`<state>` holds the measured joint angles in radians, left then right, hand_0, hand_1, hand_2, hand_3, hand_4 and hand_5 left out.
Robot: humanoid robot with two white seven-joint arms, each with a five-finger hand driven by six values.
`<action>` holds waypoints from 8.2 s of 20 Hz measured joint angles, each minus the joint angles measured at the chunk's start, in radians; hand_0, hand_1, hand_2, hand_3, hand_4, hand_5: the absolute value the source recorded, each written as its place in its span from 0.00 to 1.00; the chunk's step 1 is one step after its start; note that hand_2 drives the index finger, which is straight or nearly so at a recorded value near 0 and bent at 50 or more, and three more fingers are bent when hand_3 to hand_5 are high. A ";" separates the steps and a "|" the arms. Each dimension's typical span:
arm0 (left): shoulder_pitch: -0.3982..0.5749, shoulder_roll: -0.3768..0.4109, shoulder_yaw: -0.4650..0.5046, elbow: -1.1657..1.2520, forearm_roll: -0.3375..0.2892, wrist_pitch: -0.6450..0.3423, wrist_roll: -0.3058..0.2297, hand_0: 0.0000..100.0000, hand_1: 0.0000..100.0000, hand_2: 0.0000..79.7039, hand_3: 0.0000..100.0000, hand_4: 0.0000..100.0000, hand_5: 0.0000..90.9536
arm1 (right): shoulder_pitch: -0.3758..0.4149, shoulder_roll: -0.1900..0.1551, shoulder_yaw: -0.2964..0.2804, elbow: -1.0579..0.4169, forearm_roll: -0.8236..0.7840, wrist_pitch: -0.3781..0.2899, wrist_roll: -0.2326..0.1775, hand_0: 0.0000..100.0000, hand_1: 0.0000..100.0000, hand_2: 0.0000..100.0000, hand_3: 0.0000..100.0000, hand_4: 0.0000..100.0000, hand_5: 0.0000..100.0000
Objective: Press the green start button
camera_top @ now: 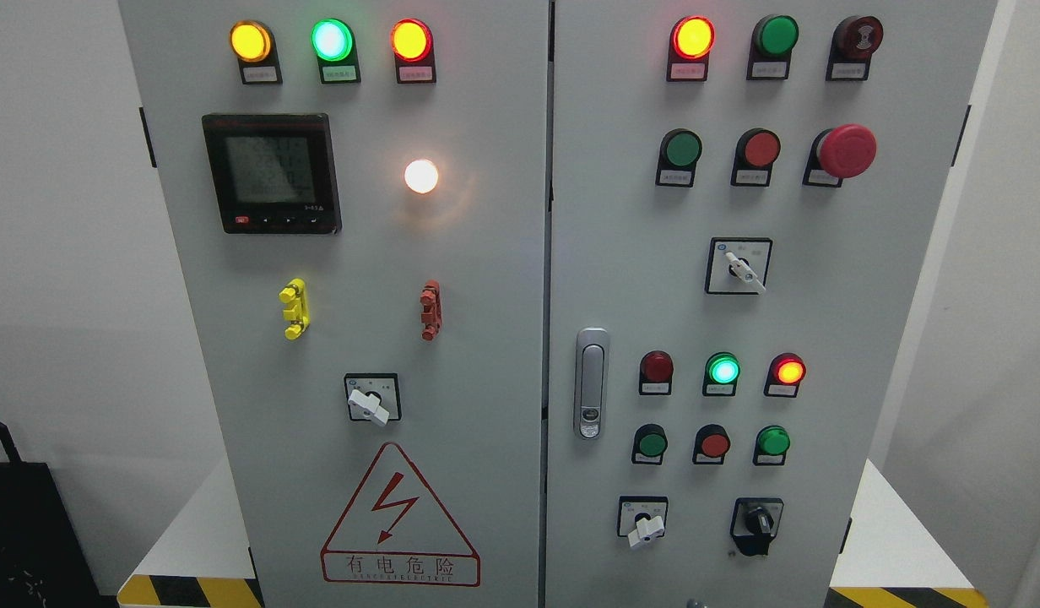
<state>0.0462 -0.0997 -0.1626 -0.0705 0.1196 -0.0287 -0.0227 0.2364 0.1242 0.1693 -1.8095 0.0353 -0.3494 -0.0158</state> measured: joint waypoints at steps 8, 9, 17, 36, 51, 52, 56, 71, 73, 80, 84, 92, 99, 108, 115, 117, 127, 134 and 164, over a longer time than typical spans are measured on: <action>0.000 0.000 0.000 0.000 0.000 0.000 0.000 0.12 0.56 0.00 0.00 0.00 0.00 | -0.017 -0.001 -0.007 0.000 0.004 -0.007 0.004 0.18 0.11 0.00 0.00 0.00 0.00; 0.000 0.000 0.000 0.000 0.000 0.000 0.000 0.12 0.56 0.00 0.00 0.00 0.00 | -0.022 -0.001 -0.009 0.000 0.005 -0.007 0.005 0.18 0.11 0.00 0.01 0.00 0.00; 0.000 0.000 0.000 0.000 0.000 0.000 0.000 0.12 0.56 0.00 0.00 0.00 0.00 | -0.077 0.000 -0.031 0.000 0.028 -0.008 0.010 0.16 0.19 0.00 0.08 0.08 0.00; 0.000 0.000 0.000 0.000 0.000 0.000 0.000 0.12 0.56 0.00 0.00 0.00 0.00 | -0.195 0.003 -0.120 0.000 0.503 -0.047 -0.069 0.39 0.32 0.00 0.50 0.50 0.41; 0.000 0.000 0.000 0.000 0.000 0.000 0.000 0.12 0.56 0.00 0.00 0.00 0.00 | -0.249 0.005 -0.157 -0.001 0.932 -0.041 -0.159 0.54 0.30 0.00 0.64 0.63 0.63; 0.000 0.000 0.000 0.000 0.000 0.000 0.000 0.12 0.56 0.00 0.00 0.00 0.00 | -0.256 0.006 -0.159 -0.001 0.951 -0.040 -0.161 0.55 0.30 0.00 0.64 0.64 0.63; 0.000 0.000 0.000 0.000 0.000 0.000 0.000 0.12 0.56 0.00 0.00 0.00 0.00 | -0.281 0.006 -0.178 0.003 1.010 -0.036 -0.164 0.54 0.30 0.00 0.64 0.64 0.64; 0.000 0.000 0.000 0.000 0.000 0.000 0.000 0.12 0.56 0.00 0.00 0.00 0.00 | -0.345 0.006 -0.215 0.056 1.077 -0.015 -0.165 0.54 0.31 0.00 0.66 0.65 0.65; 0.000 0.000 0.000 0.000 0.000 0.000 0.000 0.12 0.56 0.00 0.00 0.00 0.00 | -0.352 0.007 -0.215 0.065 1.079 -0.015 -0.165 0.55 0.31 0.00 0.66 0.65 0.65; 0.000 0.000 0.000 0.000 0.000 0.000 0.000 0.12 0.56 0.00 0.00 0.00 0.00 | -0.374 0.007 -0.214 0.098 1.084 -0.015 -0.168 0.55 0.31 0.00 0.66 0.65 0.65; 0.000 0.000 0.000 0.000 0.000 0.000 0.000 0.12 0.56 0.00 0.00 0.00 0.00 | -0.387 0.007 -0.207 0.116 1.087 -0.014 -0.170 0.55 0.31 0.00 0.66 0.65 0.65; 0.000 0.000 0.000 0.000 0.000 0.000 0.000 0.12 0.56 0.00 0.00 0.00 0.00 | -0.413 0.008 -0.188 0.150 1.089 -0.007 -0.166 0.55 0.31 0.00 0.66 0.65 0.65; 0.000 0.000 0.000 0.000 0.000 0.000 0.000 0.12 0.56 0.00 0.00 0.00 0.00 | -0.436 0.008 -0.179 0.181 1.089 -0.003 -0.166 0.56 0.31 0.00 0.66 0.65 0.65; 0.000 0.000 0.000 0.000 0.000 0.000 0.000 0.12 0.56 0.00 0.00 0.00 0.00 | -0.462 0.009 -0.174 0.213 1.089 -0.001 -0.165 0.56 0.32 0.00 0.66 0.65 0.64; 0.000 0.000 0.000 0.000 0.000 0.000 0.000 0.12 0.56 0.00 0.00 0.00 0.00 | -0.473 0.009 -0.172 0.231 1.089 0.004 -0.164 0.56 0.32 0.00 0.66 0.65 0.64; 0.000 0.000 0.000 0.000 0.000 0.000 0.000 0.12 0.56 0.00 0.00 0.00 0.00 | -0.474 0.009 -0.171 0.234 1.089 0.005 -0.163 0.56 0.32 0.00 0.66 0.65 0.64; 0.000 0.000 0.000 0.000 0.000 0.000 0.000 0.12 0.56 0.00 0.00 0.00 0.00 | -0.473 0.009 -0.170 0.231 1.079 0.004 -0.165 0.60 0.35 0.00 0.67 0.64 0.63; 0.000 0.000 0.000 0.000 0.000 0.000 0.000 0.12 0.56 0.00 0.00 0.00 0.00 | -0.450 0.010 -0.170 0.198 1.060 -0.002 -0.165 0.66 0.36 0.00 0.68 0.64 0.62; 0.000 0.000 0.000 0.000 0.000 0.000 0.000 0.12 0.56 0.00 0.00 0.00 0.00 | -0.222 0.009 -0.081 0.029 0.500 -0.005 -0.157 0.69 0.27 0.00 0.45 0.44 0.30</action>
<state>0.0463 -0.0997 -0.1626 -0.0706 0.1197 -0.0287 -0.0227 0.0148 0.1336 0.0883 -1.7806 0.5348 -0.3547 -0.1731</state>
